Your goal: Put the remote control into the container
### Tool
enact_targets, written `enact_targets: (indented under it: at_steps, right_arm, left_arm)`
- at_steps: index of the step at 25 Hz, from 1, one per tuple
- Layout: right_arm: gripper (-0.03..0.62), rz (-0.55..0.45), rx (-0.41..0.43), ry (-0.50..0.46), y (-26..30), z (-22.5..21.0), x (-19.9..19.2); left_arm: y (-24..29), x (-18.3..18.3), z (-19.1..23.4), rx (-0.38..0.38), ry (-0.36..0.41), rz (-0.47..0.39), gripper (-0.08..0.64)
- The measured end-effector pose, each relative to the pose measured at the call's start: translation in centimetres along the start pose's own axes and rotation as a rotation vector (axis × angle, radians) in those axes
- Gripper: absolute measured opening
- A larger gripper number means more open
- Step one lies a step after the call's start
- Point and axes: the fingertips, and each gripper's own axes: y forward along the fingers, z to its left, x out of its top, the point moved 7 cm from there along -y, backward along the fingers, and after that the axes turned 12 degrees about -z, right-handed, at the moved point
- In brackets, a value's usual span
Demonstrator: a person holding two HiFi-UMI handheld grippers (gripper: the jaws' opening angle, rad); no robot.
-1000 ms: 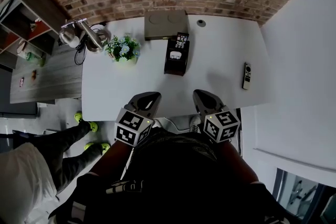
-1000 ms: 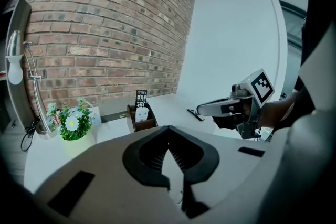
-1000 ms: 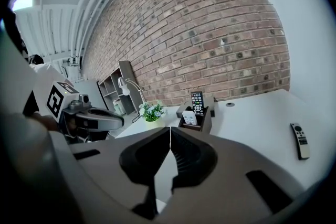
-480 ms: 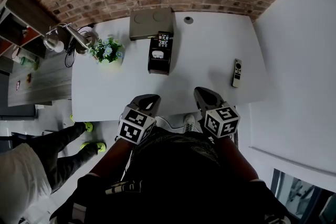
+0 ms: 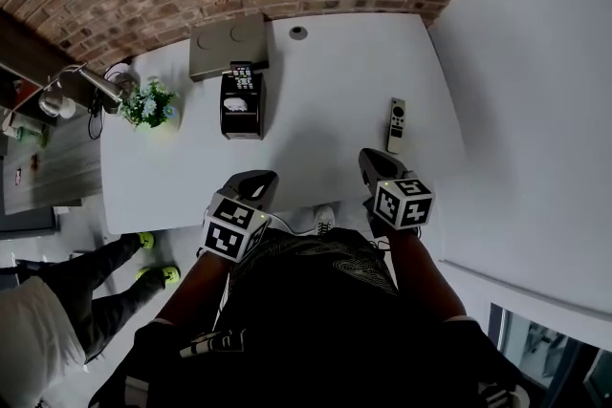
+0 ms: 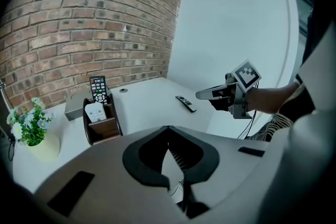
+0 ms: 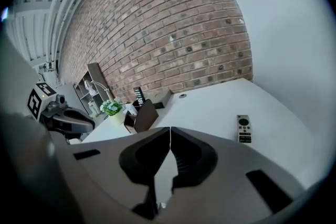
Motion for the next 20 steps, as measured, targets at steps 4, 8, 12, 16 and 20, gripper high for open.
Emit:
enact_targets:
  at_steps: [4, 8, 12, 16, 20]
  right_arm:
    - [0.009, 0.013, -0.038, 0.014, 0.4, -4.2, 0.2]
    - [0.010, 0.053, -0.161, -0.001, 1.5, -9.8, 0.6]
    - [0.012, 0.088, -0.251, 0.036, 3.9, -14.8, 1.0]
    - [0.102, 0.157, -0.278, 0.087, 7.1, -18.7, 0.9]
    - [0.222, 0.257, -0.311, 0.047, 10.8, -21.7, 0.6]
  left_arm:
    - [1.6, 0.5, -0.6, 0.025, 0.001, 0.003, 0.005]
    - [2.7, 0.7, -0.9, 0.058, -0.012, 0.016, 0.005]
    - [3.3, 0.8, -0.8, 0.093, -0.031, 0.020, 0.005]
    - [3.2, 0.7, -0.4, 0.135, -0.053, 0.026, 0.005]
    - [3.0, 0.4, 0.3, 0.187, -0.086, 0.025, 0.005]
